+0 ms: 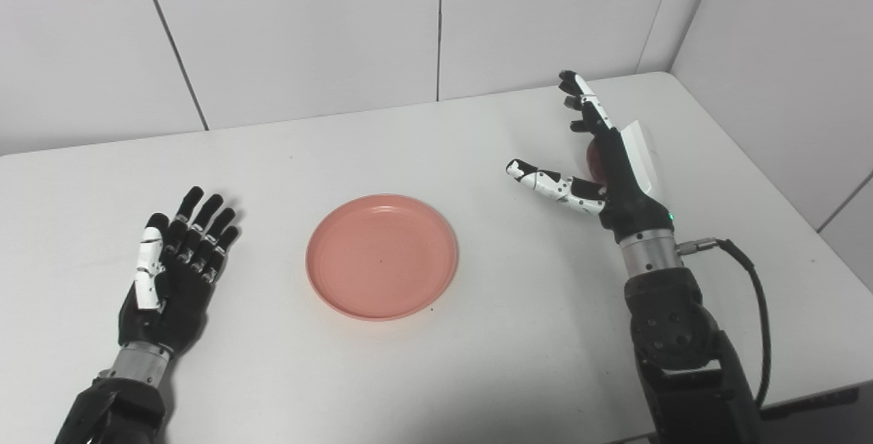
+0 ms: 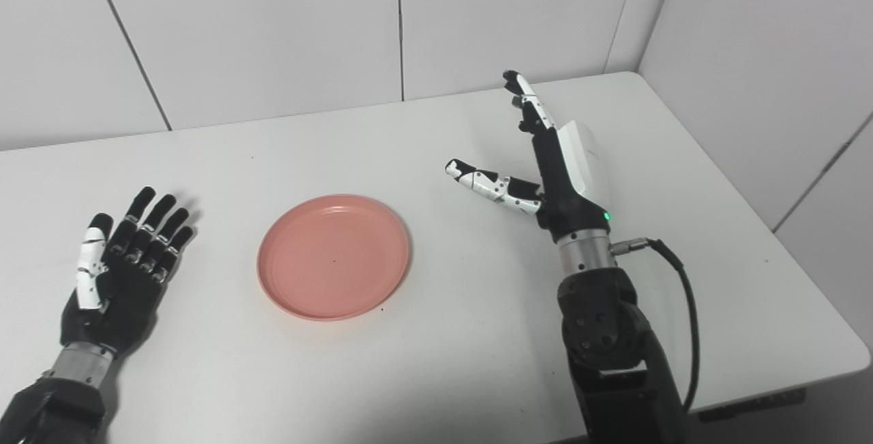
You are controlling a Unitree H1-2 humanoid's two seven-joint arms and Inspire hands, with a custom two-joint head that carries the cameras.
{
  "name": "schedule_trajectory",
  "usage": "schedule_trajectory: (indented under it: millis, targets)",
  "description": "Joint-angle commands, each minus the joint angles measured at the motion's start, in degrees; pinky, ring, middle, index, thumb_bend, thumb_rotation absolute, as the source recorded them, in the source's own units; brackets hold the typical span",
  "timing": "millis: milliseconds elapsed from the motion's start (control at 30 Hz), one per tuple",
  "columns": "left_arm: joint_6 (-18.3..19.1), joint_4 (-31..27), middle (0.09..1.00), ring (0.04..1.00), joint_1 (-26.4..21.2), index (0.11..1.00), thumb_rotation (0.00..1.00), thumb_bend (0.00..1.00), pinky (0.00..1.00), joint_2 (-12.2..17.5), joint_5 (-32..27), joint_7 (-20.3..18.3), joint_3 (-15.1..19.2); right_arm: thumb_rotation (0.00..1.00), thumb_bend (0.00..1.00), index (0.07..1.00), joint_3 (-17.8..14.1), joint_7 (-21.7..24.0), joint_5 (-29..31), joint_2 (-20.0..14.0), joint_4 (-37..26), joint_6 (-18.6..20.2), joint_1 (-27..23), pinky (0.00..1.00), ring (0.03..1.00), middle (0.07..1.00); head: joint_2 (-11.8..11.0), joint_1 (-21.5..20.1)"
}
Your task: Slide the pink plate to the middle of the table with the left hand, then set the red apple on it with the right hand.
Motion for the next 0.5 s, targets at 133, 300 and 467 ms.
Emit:
schedule_trajectory:
  millis: [133,300,467]
  targets:
    - [-2.3,3.7,0.973,0.976,0.8,0.968,1.00,0.41,1.00,0.5,-0.7,-2.2,0.7,0.42,0.79,0.895,-2.7,-2.1,-3.5,-2.3,1.1,1.3,-3.7,0.76,0.845,0.875,-0.3,-1.6]
    - [-2.7,4.8,0.968,0.967,0.6,0.964,1.00,0.39,0.99,0.6,-1.1,-2.6,1.4,0.41,0.85,0.889,-4.2,-2.9,-6.8,-4.5,3.7,1.7,-4.9,0.74,0.827,0.875,-0.5,-2.2]
    - [-2.8,5.2,0.966,0.961,0.5,0.963,1.00,0.38,0.99,0.6,-1.0,-2.4,1.9,0.41,0.88,0.898,-5.6,-2.3,-8.1,-6.2,5.2,3.2,-6.2,0.74,0.826,0.885,-0.6,-2.5]
